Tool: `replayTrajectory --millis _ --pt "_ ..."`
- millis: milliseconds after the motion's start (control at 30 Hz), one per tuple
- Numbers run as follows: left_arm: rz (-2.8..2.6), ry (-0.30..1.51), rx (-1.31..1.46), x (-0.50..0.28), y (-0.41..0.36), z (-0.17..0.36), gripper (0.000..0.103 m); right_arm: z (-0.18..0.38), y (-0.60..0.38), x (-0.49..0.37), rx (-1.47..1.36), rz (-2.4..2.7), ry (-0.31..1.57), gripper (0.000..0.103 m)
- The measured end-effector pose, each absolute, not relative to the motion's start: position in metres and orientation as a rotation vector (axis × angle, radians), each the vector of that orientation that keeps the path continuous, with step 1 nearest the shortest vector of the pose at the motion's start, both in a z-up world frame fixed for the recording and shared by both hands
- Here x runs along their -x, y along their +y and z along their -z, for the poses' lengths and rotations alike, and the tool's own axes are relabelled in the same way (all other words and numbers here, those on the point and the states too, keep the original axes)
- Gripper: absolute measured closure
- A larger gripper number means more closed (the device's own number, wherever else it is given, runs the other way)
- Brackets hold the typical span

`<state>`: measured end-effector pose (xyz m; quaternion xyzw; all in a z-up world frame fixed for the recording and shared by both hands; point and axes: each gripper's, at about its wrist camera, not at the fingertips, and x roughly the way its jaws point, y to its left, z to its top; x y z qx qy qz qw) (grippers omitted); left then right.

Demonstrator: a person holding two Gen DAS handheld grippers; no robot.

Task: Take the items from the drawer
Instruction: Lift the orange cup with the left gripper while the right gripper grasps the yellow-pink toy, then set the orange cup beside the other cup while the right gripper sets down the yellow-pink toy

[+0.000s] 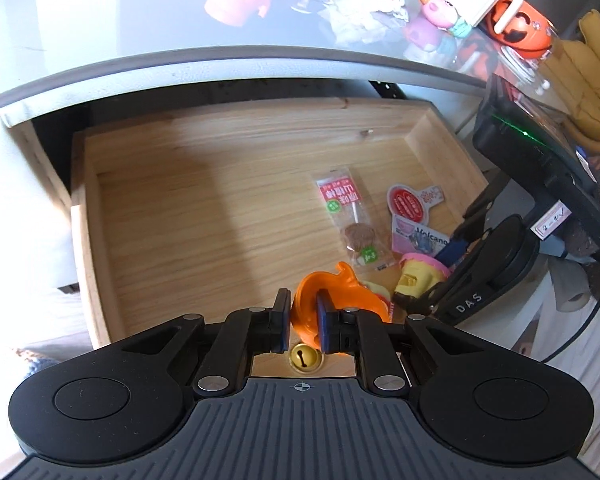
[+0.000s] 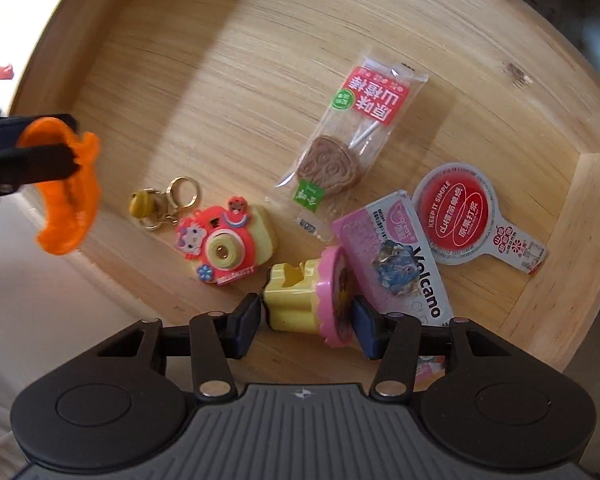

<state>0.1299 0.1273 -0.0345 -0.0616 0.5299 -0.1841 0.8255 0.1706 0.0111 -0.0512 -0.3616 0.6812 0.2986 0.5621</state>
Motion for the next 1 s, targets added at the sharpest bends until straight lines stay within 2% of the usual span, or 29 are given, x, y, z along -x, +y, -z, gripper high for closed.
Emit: replayTrajectory --millis 133,267,400,533,667,800,1000 --pt "0.388 1.095 0.105 -0.128 0.127 0.034 0.087 0.040 0.005 -0.171 0.820 -0.708 1.552 0.060" --pt "0.412 1.042 0.134 -0.126 0.131 0.027 0.087 0.005 -0.015 -0.167 0.741 -0.738 1.447 0.061" --pt "0.341 0.786 0.181 -0.116 0.149 -0.028 0.087 -0.059 -0.044 -0.167 0.541 -0.786 1.303 0.061" --pt "0.258 0.581 0.258 -0.126 0.164 -0.092 0.087 -0.153 -0.066 -0.181 0.315 -0.831 1.003 0.061" --pt "0.103 0.584 0.238 -0.167 0.165 -0.112 0.087 -0.209 -0.070 -0.178 0.310 -0.821 0.658 0.061" --pt "0.039 0.610 0.302 -0.197 0.171 -0.087 0.087 -0.203 -0.054 -0.179 0.346 -0.821 0.494 0.061" --pt "-0.013 0.602 0.240 -0.205 0.174 -0.079 0.087 -0.154 -0.010 -0.160 0.622 -0.731 0.363 0.061"
